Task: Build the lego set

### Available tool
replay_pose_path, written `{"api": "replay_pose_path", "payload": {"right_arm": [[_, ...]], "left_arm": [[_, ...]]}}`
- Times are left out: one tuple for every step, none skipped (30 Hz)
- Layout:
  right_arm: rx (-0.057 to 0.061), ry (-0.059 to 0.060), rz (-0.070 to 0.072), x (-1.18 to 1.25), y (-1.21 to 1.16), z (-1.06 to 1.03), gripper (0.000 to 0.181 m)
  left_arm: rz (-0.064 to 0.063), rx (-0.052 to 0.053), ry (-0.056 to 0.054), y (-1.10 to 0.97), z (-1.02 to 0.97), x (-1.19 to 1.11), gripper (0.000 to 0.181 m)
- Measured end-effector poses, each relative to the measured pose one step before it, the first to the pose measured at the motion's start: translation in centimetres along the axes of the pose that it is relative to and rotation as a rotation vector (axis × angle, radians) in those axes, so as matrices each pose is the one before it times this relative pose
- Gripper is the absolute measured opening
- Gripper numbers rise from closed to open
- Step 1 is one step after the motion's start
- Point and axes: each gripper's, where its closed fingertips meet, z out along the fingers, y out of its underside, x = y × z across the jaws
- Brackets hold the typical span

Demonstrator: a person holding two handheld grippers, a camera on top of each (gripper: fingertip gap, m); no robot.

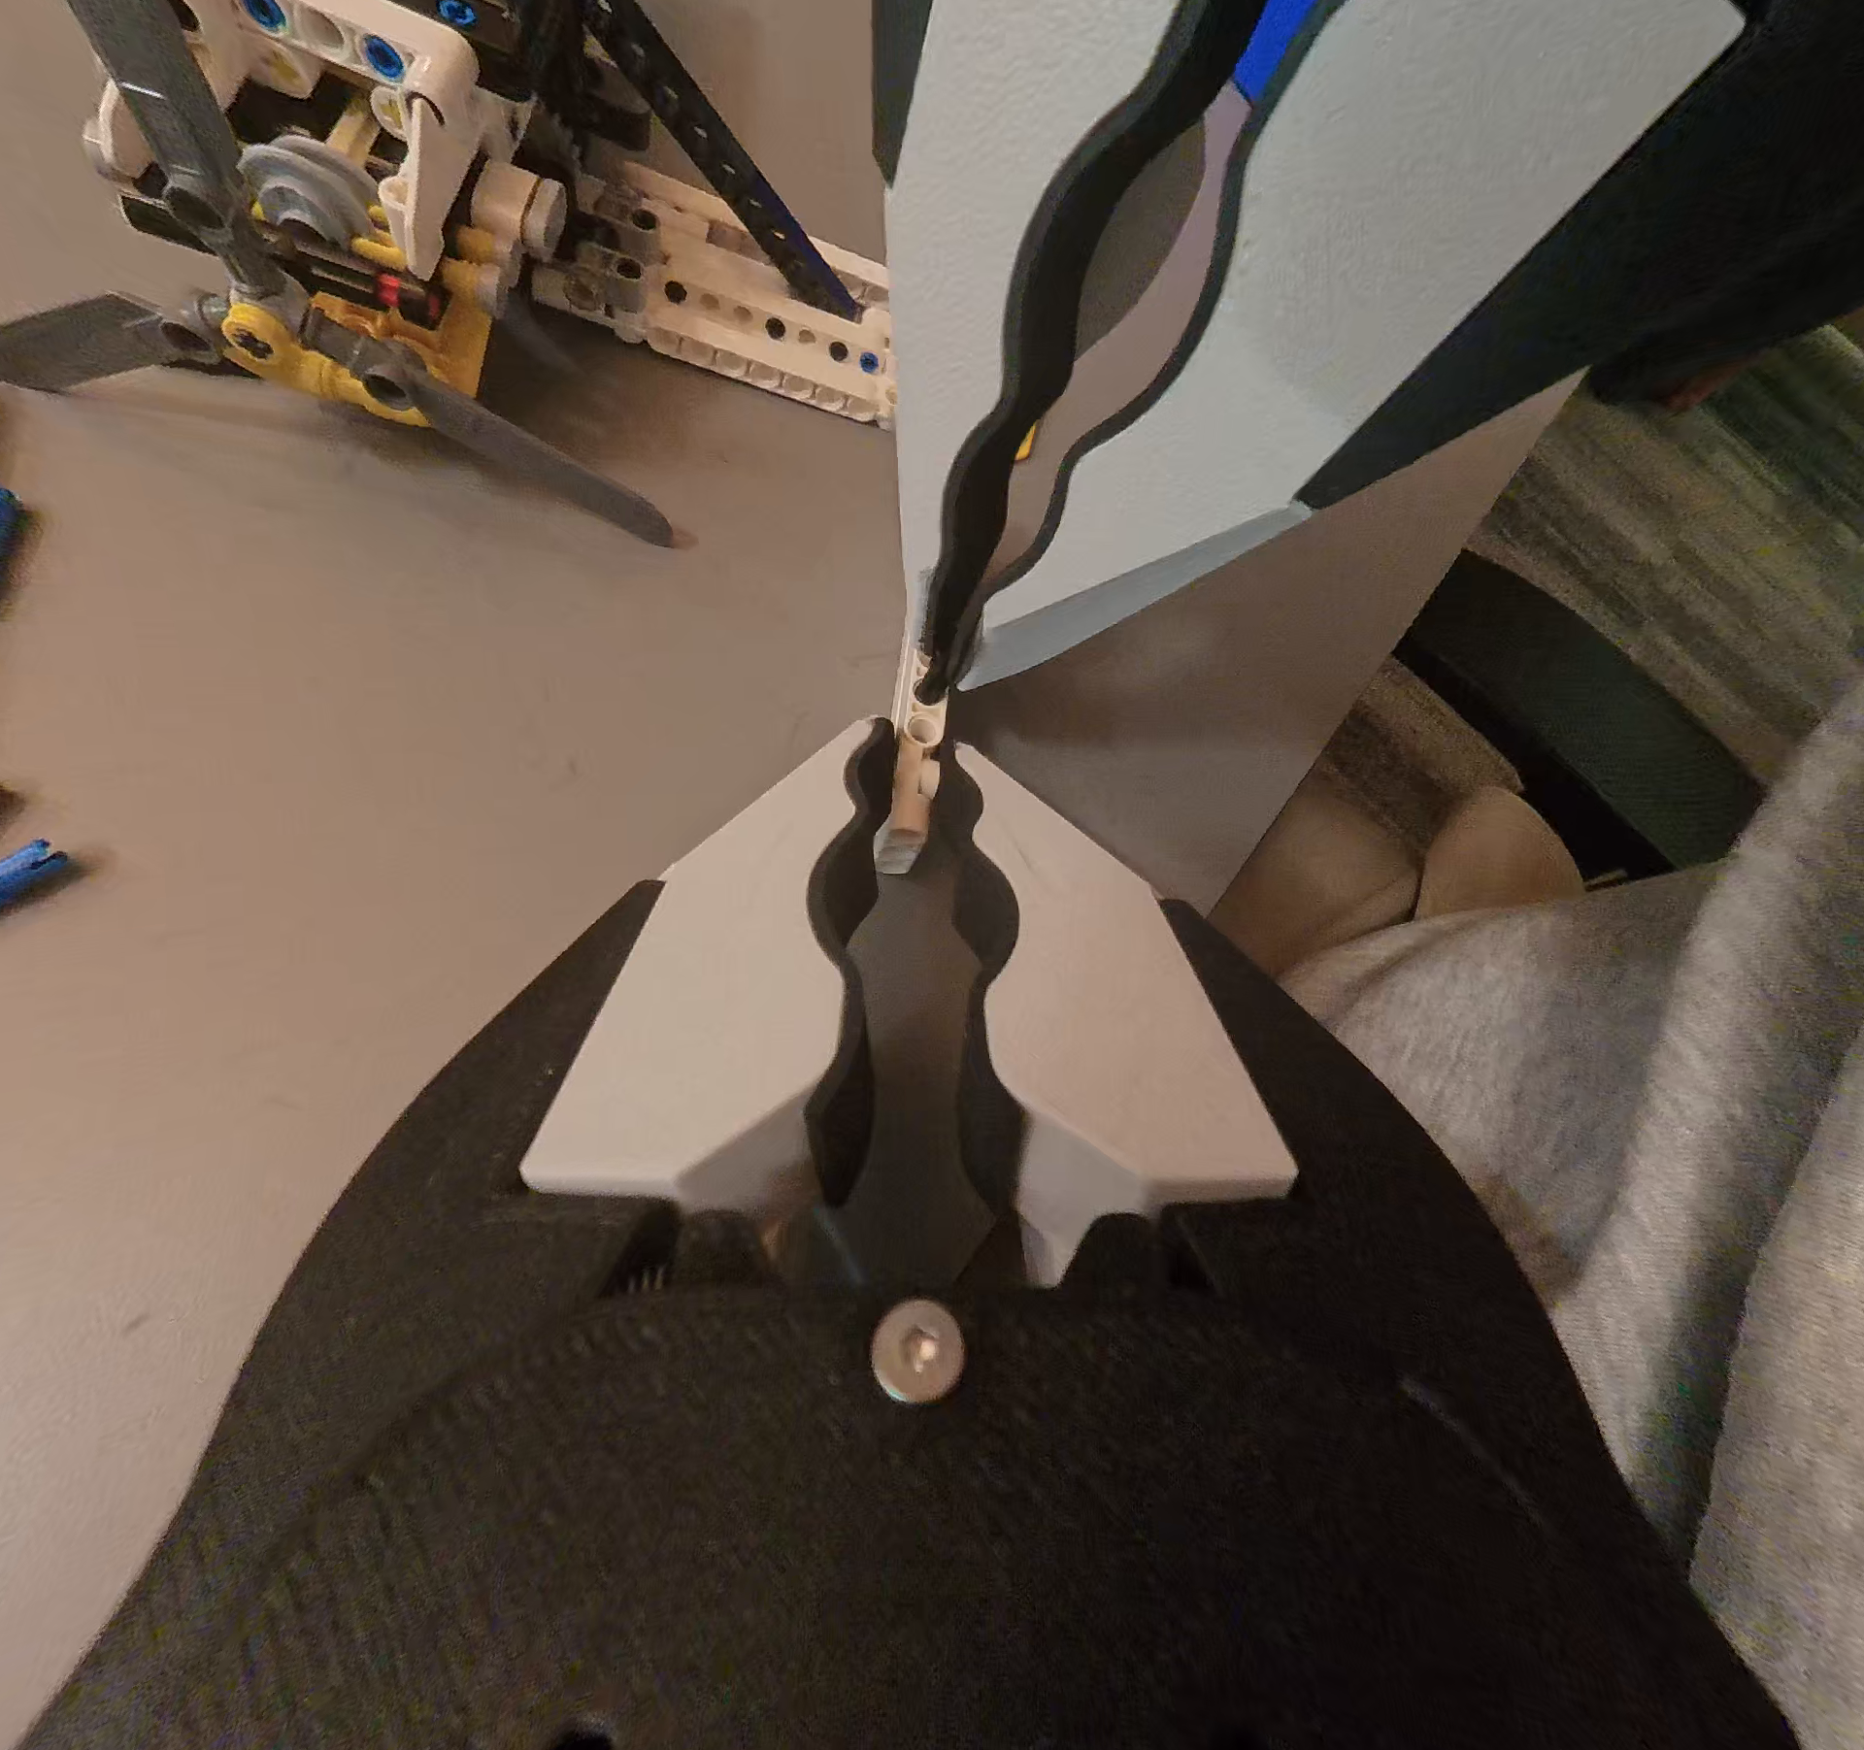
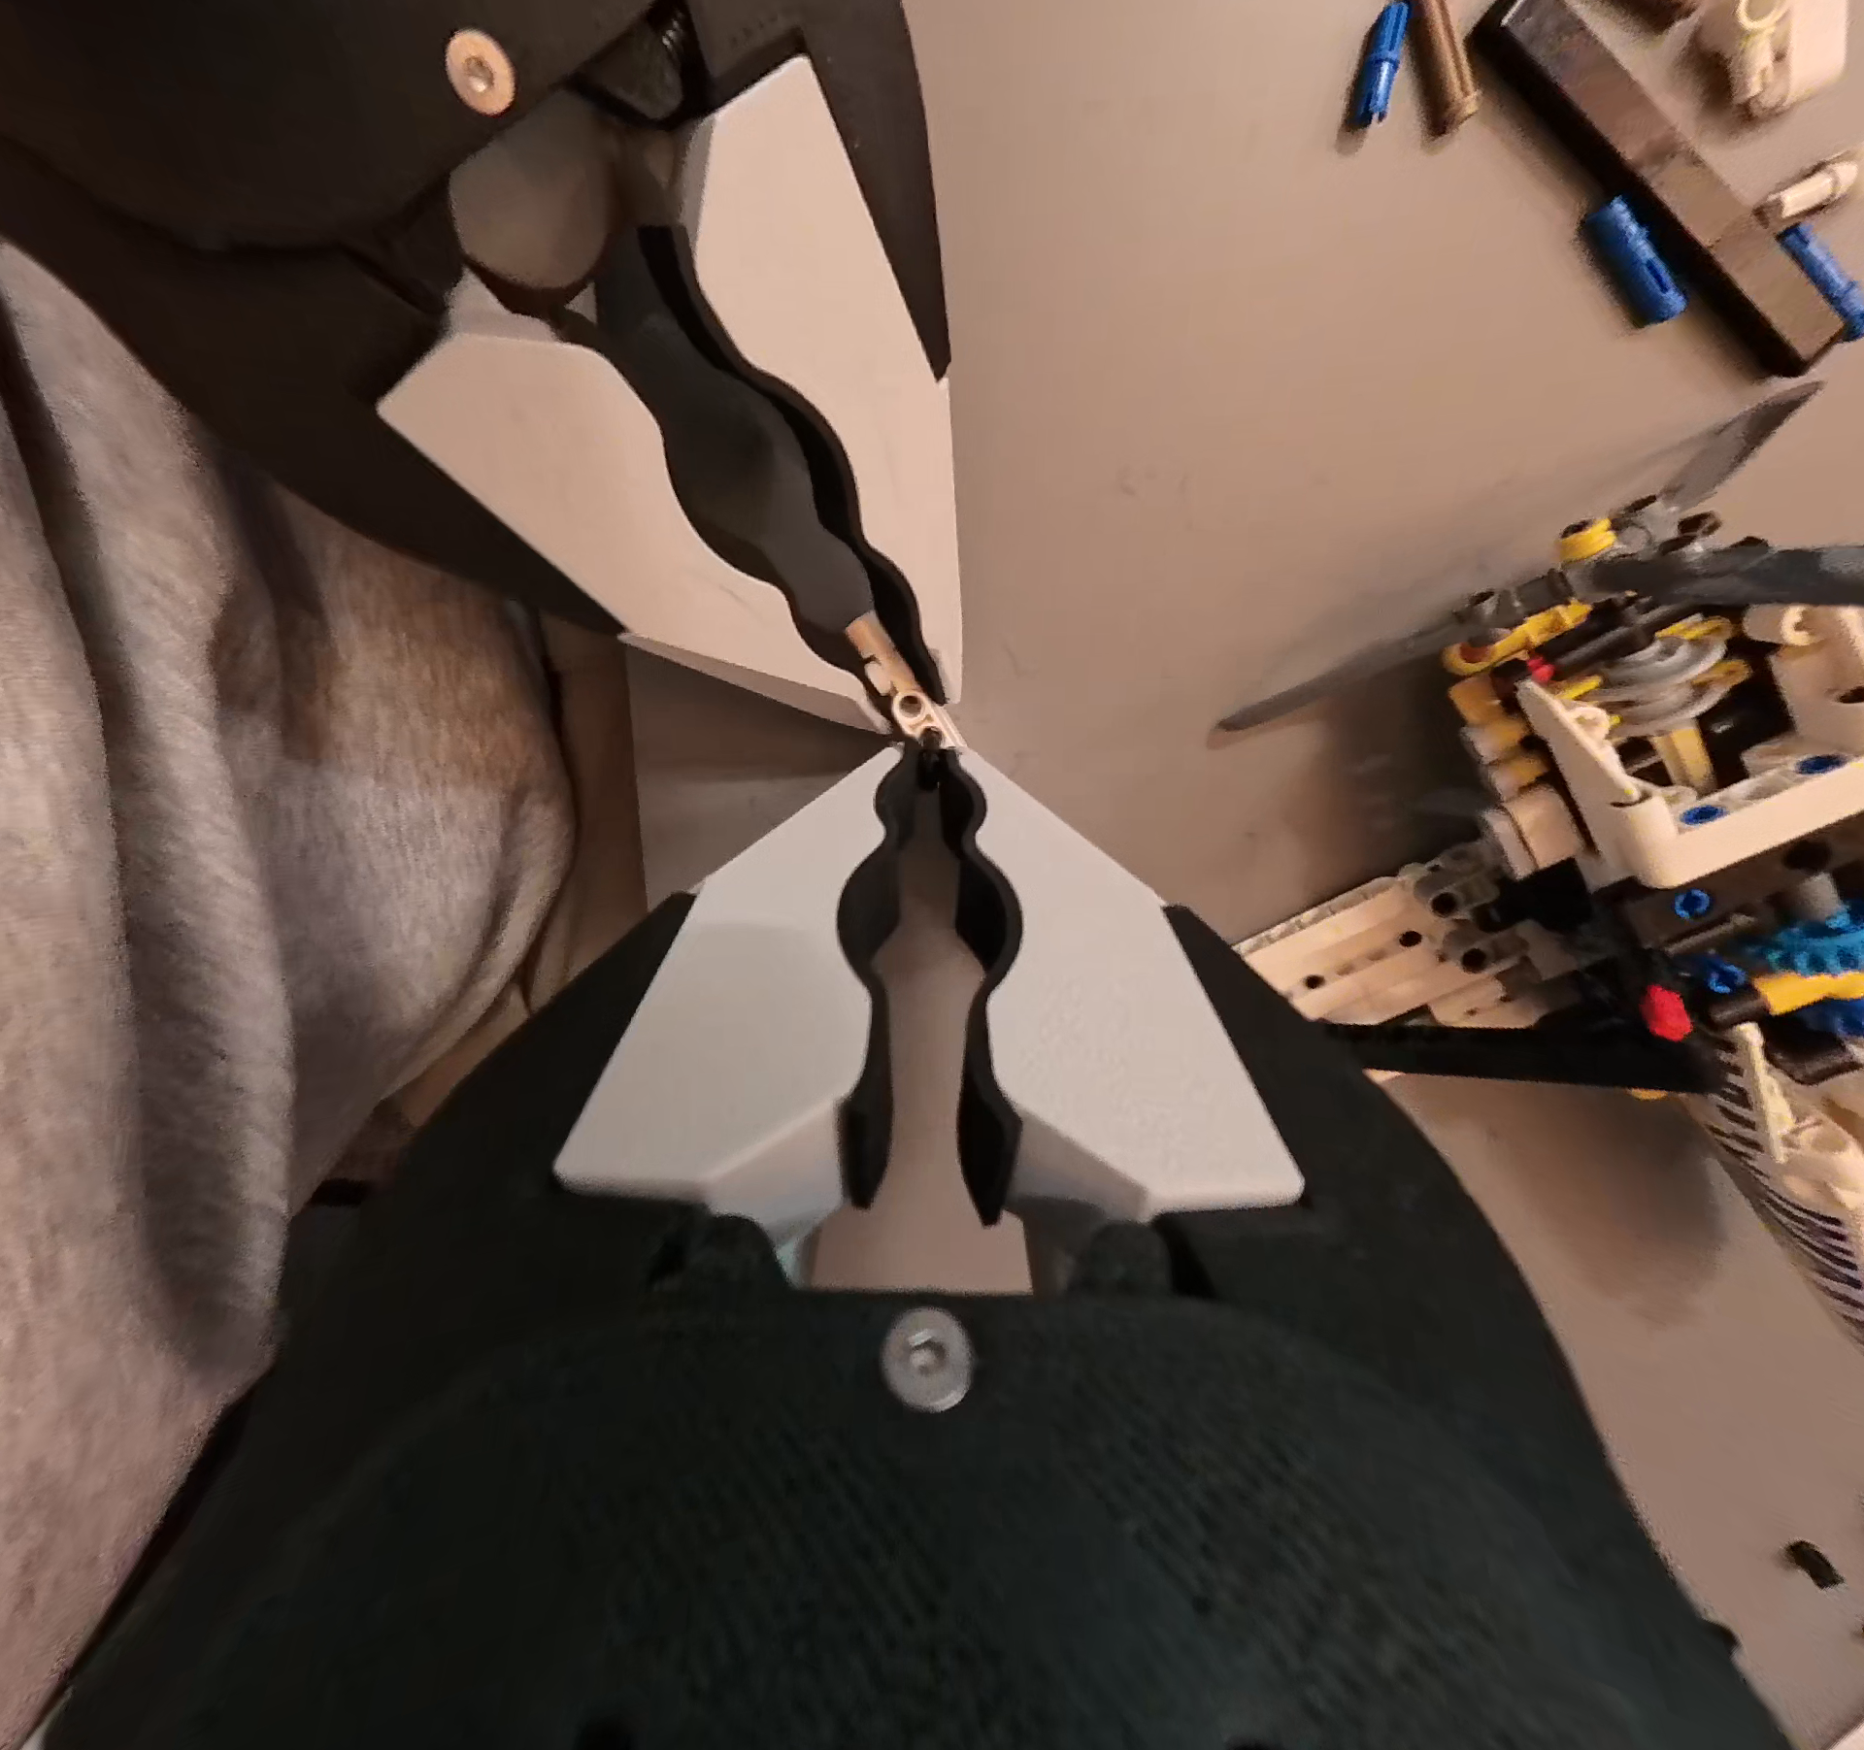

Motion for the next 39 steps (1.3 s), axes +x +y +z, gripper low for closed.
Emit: {"api": "replay_pose_path", "payload": {"right_arm": [[-0.007,-0.0108,0.0143,0.04,-0.04,0.007,0.001],[-0.0097,-0.0135,0.0137,0.02,0.003,0.001,0.001],[-0.0131,-0.0163,0.0133,0.008,0.024,0.012,0.002],[-0.013,-0.0158,0.0131,0.01,-0.002,0.01,0.001],[-0.0122,-0.0147,0.0123,0.029,-0.02,-0.001,0.002],[-0.0127,-0.0153,0.0107,0.018,-0.03,0.013,0.001],[-0.0113,-0.0138,0.0067,0.009,-0.054,0.005,0.001],[-0.0106,-0.0126,0.0038,-0.004,-0.058,0.003,0.001],[-0.0112,-0.0119,0.0045,-0.021,-0.029,0.007,0.001],[-0.0111,-0.0098,0.004,-0.013,-0.012,0.007,0.001],[-0.0133,-0.008,0.0025,-0.024,0.03,0.007,0.001],[-0.0132,-0.0052,-0.0003,-0.039,0.026,0.013,0.001],[-0.0146,-0.0033,-0.0019,-0.039,0.051,0.02,0.001],[-0.0148,-0.0017,-0.0016,-0.056,0.067,0.014,0.001],[-0.0133,-0.0006,-0.0007,-0.042,0.031,0.023,0.001],[-0.0119,-0.0019,0.0002,-0.042,0.043,0.024,0.001],[-0.0108,-0.0051,0.0038,-0.036,0.028,0.022,0.001],[-0.0083,-0.0069,0.0054,-0.025,0.014,0.015,0.001],[-0.006,-0.0073,0.0066,-0.003,-0.012,0.021,0.001],[-0.0053,-0.0084,0.0067,-0.012,0.004,0.013,0.001],[-0.0015,-0.0074,0.0029,-0.039,-0.022,0.037,0.001],[0.011,-0.0068,0.0019,-0.073,-0.161,0.169,0.0],[0.0084,0.0006,-0.0012,0.042,-0.168,0.102,0.0],[0.001,0.0029,-0.0054,0.078,-0.092,0.089,0.0],[0.0003,-0.0009,-0.0064,0.008,-0.065,0.05,0.0],[0.0034,-0.002,-0.0057,-0.019,-0.013,0.022,0.0],[0.0079,-0.0002,-0.0045,-0.015,-0.013,-0.005,0.0],[0.0119,0.0018,-0.0028,-0.004,-0.02,-0.029,0.0],[0.0164,0.0035,-0.0039,-0.006,-0.07,-0.063,0.0],[0.0205,0.0021,-0.0064,-0.048,-0.108,-0.059,0.0],[0.0179,-0.0033,-0.0068,-0.166,-0.065,-0.048,0.0],[0.0124,-0.0004,-0.0087,-0.13,0.014,-0.032,0.0],[0.0154,0.0097,-0.0166,-0.018,-0.022,-0.055,0.0],[0.0164,0.0146,-0.0219,0.037,-0.027,-0.055,0.001],[0.0124,0.0111,-0.0165,0.007,0.01,-0.05,0.001],[0.011,0.0077,-0.0126,-0.011,0.007,-0.065,0.001],[0.0106,0.0074,-0.0143,0.03,0.042,-0.064,0.001],[0.0113,0.0032,-0.0126,-0.001,0.059,-0.066,0.001],[0.0124,0.0012,-0.0072,-0.006,0.068,-0.049,0.001]], "left_arm": [[0.0,0.0001,-0.0004,0.002,-0.015,-0.021,0.006],[0.0031,-0.0002,-0.002,-0.014,0.002,-0.02,0.006],[0.007,-0.0003,-0.0036,0.001,0.004,0.003,0.006],[0.009,0.0001,-0.0058,-0.002,0.012,-0.02,0.006],[0.0071,0.0002,-0.005,0.009,-0.005,-0.026,0.005],[0.0027,-0.0002,-0.0002,0.003,-0.009,-0.001,0.005],[-0.0004,-0.0005,0.0043,0.016,-0.012,0.035,0.005],[-0.0023,-0.0004,0.0047,0.015,-0.018,0.01,0.005],[-0.0015,-0.001,0.0042,0.01,-0.005,0.026,0.005],[0.0025,-0.0007,0.0003,0.001,-0.003,0.002,0.005],[0.0062,-0.0004,-0.0021,0.004,0.01,0.017,0.005],[0.0068,-0.0002,-0.0026,0.017,0.006,0.01,0.006],[0.0056,-0.0004,-0.0013,0.004,0.002,0.022,0.006],[0.0031,-0.0004,0.0002,0.012,0.008,0.024,0.006],[0.0027,-0.0004,0.0002,0.013,0.001,0.015,0.006],[0.0014,-0.0007,0.0013,0.009,0.002,0.02,0.006],[0.0012,-0.0007,0.0014,0.013,-0.006,0.02,0.006],[0.002,-0.0006,0.0003,0.012,0.001,0.011,0.006],[0.0034,-0.0005,-0.0011,0.001,0.004,-0.003,0.006],[0.0054,-0.0012,-0.0009,0.022,-0.005,0.013,0.006],[0.0058,-0.0015,0.0006,0.02,0.008,0.047,0.006],[0.0086,-0.004,0.0081,0.065,0.044,0.201,0.006],[0.0084,0.0001,-0.0032,0.018,0.012,0.031,0.006],[-0.002,0.0001,0.0039,0.01,0.019,0.067,0.007],[-0.0201,0.0017,0.0094,0.016,-0.006,0.038,0.007],[-0.023,0.004,0.0127,0.001,-0.02,0.048,0.007],[-0.0089,0.0054,0.0041,0.002,-0.019,0.025,0.007],[0.0064,0.005,-0.0076,-0.011,-0.003,-0.016,0.007],[0.0145,0.0035,-0.015,-0.011,-0.005,-0.068,0.007],[0.0101,0.0014,-0.0117,-0.006,-0.007,-0.068,0.007],[0.0021,-0.0018,-0.0017,0.0,-0.006,-0.027,0.006],[-0.0077,-0.0028,0.0069,-0.008,-0.009,0.019,0.006],[-0.0145,0.0003,0.0067,-0.023,-0.023,-0.029,0.006],[-0.0144,0.0007,0.0071,-0.012,-0.02,-0.031,0.006],[-0.0113,0.0006,0.0062,-0.018,-0.021,-0.01,0.006],[-0.0067,0.0004,0.002,-0.014,-0.009,-0.033,0.006],[-0.005,0.0005,0.0017,-0.015,-0.009,-0.017,0.006],[-0.0065,0.0006,0.0019,-0.03,0.003,-0.018,0.006],[-0.0036,-0.0002,0.0011,-0.007,0.001,-0.01,0.006]]}}
